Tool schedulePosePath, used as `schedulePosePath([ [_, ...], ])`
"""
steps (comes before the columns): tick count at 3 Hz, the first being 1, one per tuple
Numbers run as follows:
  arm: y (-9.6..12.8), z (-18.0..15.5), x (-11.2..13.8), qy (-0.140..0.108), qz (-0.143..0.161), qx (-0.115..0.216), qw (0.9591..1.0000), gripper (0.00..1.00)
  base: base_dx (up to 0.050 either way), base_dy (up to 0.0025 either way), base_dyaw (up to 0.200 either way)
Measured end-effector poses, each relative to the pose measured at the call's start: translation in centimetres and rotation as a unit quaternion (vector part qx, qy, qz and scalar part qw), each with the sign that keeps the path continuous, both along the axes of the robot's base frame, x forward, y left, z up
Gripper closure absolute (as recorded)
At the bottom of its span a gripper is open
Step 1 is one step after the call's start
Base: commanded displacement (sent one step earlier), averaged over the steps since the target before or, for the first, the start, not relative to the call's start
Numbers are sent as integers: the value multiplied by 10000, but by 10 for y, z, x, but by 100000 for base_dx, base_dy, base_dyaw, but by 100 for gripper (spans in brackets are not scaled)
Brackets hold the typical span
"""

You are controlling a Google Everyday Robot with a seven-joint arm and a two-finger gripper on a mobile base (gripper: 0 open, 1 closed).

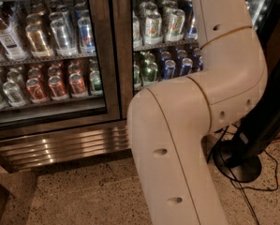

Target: Open right fridge door

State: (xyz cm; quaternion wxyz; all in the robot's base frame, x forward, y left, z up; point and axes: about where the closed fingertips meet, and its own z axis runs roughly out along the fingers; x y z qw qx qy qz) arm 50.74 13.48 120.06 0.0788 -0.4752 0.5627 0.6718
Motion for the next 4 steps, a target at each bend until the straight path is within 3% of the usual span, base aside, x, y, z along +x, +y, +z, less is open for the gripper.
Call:
schedulePosePath([
  [1, -44, 6, 3, 1108, -146, -352, 9931, 0, 0, 0, 0],
  [2, -75, 12, 4, 2074, -355, -739, 9748, 0, 0, 0, 0],
  [3, -86, 31, -18, 2182, -1189, -1446, 9578, 0, 0, 0, 0],
  [4, -66, 60, -59, 1133, -2469, -2052, 9403, 0, 0, 0, 0],
])
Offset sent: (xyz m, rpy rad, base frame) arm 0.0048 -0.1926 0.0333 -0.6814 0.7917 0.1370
